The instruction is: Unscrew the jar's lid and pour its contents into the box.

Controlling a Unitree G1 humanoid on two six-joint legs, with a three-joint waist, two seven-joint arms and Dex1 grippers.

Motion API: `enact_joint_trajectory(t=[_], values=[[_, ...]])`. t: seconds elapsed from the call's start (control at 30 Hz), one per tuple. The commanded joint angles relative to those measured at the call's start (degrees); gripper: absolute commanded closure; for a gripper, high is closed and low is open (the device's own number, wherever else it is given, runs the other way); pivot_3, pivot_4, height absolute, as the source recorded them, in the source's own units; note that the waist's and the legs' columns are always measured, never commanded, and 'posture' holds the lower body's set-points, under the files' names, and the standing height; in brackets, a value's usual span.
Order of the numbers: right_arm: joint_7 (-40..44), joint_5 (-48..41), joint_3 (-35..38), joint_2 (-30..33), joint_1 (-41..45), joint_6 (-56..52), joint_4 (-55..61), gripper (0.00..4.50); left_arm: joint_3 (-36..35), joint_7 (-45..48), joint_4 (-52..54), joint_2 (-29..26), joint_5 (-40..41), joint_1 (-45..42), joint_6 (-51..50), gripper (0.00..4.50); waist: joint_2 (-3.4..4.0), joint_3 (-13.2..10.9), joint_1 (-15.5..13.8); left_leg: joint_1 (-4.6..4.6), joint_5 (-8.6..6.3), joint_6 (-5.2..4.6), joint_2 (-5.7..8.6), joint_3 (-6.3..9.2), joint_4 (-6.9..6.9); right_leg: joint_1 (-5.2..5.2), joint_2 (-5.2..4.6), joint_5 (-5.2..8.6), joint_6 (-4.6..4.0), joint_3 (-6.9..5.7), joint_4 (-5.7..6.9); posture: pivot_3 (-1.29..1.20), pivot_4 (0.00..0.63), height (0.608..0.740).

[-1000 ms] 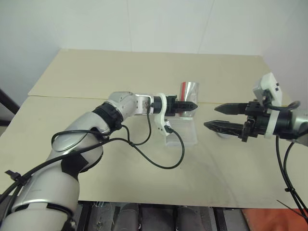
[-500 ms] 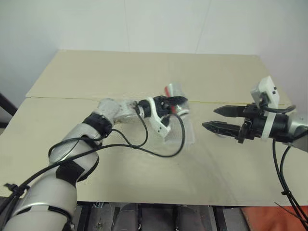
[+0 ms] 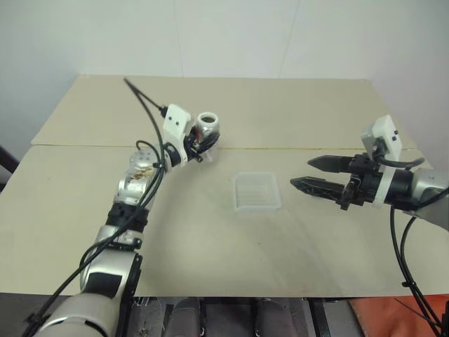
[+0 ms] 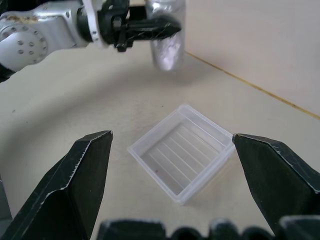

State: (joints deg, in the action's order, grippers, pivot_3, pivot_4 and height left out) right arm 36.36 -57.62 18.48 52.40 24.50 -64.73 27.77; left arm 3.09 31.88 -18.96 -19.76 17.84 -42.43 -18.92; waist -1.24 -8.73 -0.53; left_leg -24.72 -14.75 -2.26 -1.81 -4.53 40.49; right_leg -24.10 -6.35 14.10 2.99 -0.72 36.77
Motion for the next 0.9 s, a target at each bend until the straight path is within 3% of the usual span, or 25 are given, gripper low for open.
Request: enact_joint_trajectory(t=[0.03,0.23,0.33,0.5,0.6,0.73,0.83,0.9], values=[[0.4,-0.91,0.97,0.39,1.71,1.76,0.75,0.05,-0.98,-2.18,6.46,1.32,-0.23,0.73,-2.03,2.54,0.0,0.0,-0.31,0.0,0.0,0.0,0.0,0.0,0.0,0.0,0.0,0.0,0.0,0.0,0.0,0.0,0.15,0.74],[0.23,-0.72,0.63,-0.02,2.07,2.02,0.71,0.05,-1.12,-0.56,4.35,0.62,-2.13,-1.15,0.77,2.54,0.0,0.0,-0.28,0.02,-0.04,-0.07,0.04,0.0,0.0,0.02,-0.01,0.0,0.0,0.01,-0.03,0.0,0.15,0.74],[0.22,-0.49,0.69,-0.09,2.13,2.36,0.66,0.05,1.03,2.33,-1.92,-1.37,-7.62,-7.07,11.65,2.54,-0.02,-0.01,-0.39,0.0,-0.04,-0.07,0.04,-0.01,-0.01,0.02,0.01,0.0,-0.01,-0.03,-0.04,0.0,0.15,0.74],[0.82,0.43,0.53,0.34,2.07,3.14,0.49,0.05,18.87,1.51,-16.82,-9.01,-36.0,-19.84,56.18,2.54,-0.02,-0.01,-0.82,0.01,-0.03,-0.05,0.12,-0.33,-0.06,0.07,-0.02,0.0,-0.01,-0.05,-0.16,0.0,0.15,0.74],[0.99,0.99,0.18,0.54,2.17,3.47,0.41,0.05,28.54,-7.33,-20.69,-10.0,-53.53,-25.95,69.49,2.54,-0.01,0.0,-1.58,0.0,-0.03,-0.05,0.18,-0.43,-0.13,0.12,-0.08,-0.02,0.01,-0.06,-0.34,0.0,0.15,0.74],[0.24,0.89,0.22,0.58,2.38,3.19,0.78,0.05,35.44,-18.0,-20.02,-7.98,-68.66,-27.34,68.67,2.54,-0.02,-0.01,-1.68,-0.03,-0.06,-0.09,0.18,-0.49,-0.12,0.15,-0.08,-0.07,0.1,-0.03,-0.5,0.0,0.15,0.74],[-1.03,-0.34,1.23,0.39,2.44,2.57,1.76,0.05,42.62,-30.67,-18.03,-8.08,-84.44,-29.47,64.43,2.54,-0.02,-0.01,-1.67,-0.17,-0.06,-0.09,0.15,-0.47,-0.08,-0.01,-0.06,-0.07,0.1,-0.04,-0.43,0.0,0.15,0.74],[-2.33,-2.26,2.78,0.15,2.77,1.97,2.27,0.05,44.9,-35.57,-17.74,-6.85,-89.2,-29.65,61.75,2.54,-0.03,-0.01,-1.65,-0.19,-0.06,-0.1,0.15,-0.46,-0.08,-0.04,-0.06,-0.07,0.11,-0.03,-0.4,0.0,0.15,0.74]])
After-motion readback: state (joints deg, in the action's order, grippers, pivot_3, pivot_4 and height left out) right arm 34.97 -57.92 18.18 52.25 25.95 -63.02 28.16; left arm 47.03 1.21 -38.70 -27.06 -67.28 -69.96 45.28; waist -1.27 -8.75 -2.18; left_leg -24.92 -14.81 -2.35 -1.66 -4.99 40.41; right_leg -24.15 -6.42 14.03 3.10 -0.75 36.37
